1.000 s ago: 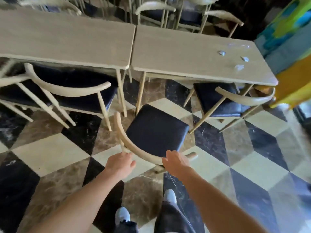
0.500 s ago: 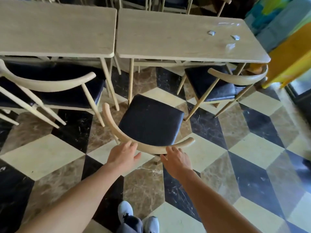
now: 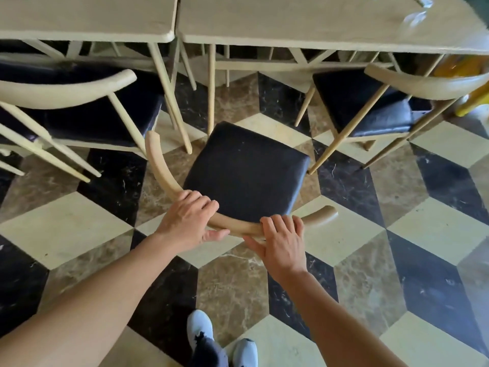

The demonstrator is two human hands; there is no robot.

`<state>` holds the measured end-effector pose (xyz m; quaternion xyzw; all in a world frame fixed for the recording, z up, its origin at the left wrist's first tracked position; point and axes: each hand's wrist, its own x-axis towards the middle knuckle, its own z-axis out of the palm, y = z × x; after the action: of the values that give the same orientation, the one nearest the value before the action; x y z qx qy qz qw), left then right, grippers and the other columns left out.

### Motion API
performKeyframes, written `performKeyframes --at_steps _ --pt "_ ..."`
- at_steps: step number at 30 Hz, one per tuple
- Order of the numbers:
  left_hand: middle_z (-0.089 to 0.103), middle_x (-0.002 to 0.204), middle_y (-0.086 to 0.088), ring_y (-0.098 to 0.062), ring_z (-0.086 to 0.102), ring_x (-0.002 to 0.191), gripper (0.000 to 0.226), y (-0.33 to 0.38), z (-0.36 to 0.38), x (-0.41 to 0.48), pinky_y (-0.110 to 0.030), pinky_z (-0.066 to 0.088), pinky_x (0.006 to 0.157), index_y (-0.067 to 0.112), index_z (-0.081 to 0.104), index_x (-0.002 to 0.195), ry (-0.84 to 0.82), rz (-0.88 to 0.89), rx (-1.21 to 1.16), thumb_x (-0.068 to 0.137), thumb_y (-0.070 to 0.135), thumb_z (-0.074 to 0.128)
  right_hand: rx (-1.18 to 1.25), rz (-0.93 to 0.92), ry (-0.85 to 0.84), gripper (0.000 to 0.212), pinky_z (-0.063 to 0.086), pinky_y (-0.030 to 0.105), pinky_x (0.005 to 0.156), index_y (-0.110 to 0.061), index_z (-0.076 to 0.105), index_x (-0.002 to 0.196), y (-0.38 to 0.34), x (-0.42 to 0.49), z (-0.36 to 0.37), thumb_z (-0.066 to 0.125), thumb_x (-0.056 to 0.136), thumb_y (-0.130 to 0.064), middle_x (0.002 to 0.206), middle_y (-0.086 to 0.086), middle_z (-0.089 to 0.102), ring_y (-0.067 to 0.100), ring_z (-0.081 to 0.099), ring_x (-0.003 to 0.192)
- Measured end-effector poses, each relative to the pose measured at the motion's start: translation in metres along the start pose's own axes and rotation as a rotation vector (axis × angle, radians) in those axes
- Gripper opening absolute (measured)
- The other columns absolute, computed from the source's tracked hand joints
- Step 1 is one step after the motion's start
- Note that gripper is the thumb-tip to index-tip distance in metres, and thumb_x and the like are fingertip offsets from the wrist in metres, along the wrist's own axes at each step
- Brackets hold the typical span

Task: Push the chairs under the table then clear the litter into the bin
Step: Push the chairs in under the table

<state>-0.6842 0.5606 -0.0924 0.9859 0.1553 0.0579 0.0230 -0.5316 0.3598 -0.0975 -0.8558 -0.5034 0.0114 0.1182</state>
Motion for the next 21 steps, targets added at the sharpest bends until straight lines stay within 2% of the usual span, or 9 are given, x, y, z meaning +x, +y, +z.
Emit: performKeyframes --at_steps 4,7,13,21 --pt "0.06 0.069 0.002 -0.026 0.056 0.071 0.064 0.0 0.017 0.004 -0.04 0.038 0.072 0.015 0.061 0.075 0.246 0.012 -0.043 0.084 0.077 0.047 0.008 -0.048 0.186 0.051 0.038 0.045 0.089 -0.013 0.063 0.089 0.009 0.001 0.017 0.052 0.093 -0.063 0.084 0.001 0.058 0.028 0.054 0.083" --pt "0.056 0.065 -0.001 -0.027 0.054 0.065 0.064 0.003 0.026 0.006 -0.042 0.038 0.066 0.013 0.057 0.069 0.361 0.025 0.015 0.078 0.077 0.053 -0.031 -0.083 0.239 0.054 0.037 0.047 0.087 -0.011 0.065 0.092 0.011 -0.001 0.024 0.05 0.095 -0.063 0.085 0.004 0.059 0.029 0.055 0.081" --pt "0.054 0.063 -0.001 -0.027 0.052 0.062 0.066 0.001 0.033 0.018 -0.04 0.036 0.063 0.013 0.055 0.067 0.456 0.056 0.052 0.078 0.078 0.053 -0.065 -0.113 0.29 0.054 0.038 0.047 0.085 -0.01 0.064 0.094 0.023 0.009 0.031 0.053 0.093 -0.063 0.087 0.005 0.059 0.029 0.053 0.08" --pt "0.048 0.059 -0.001 -0.026 0.048 0.059 0.065 0.006 0.041 0.065 -0.04 0.032 0.062 0.013 0.052 0.068 0.53 0.032 0.065 0.08 0.077 0.053 -0.044 -0.142 0.297 0.057 0.038 0.046 0.083 -0.01 0.063 0.093 0.06 0.049 0.025 0.043 0.097 -0.063 0.087 0.005 0.059 0.029 0.053 0.079"
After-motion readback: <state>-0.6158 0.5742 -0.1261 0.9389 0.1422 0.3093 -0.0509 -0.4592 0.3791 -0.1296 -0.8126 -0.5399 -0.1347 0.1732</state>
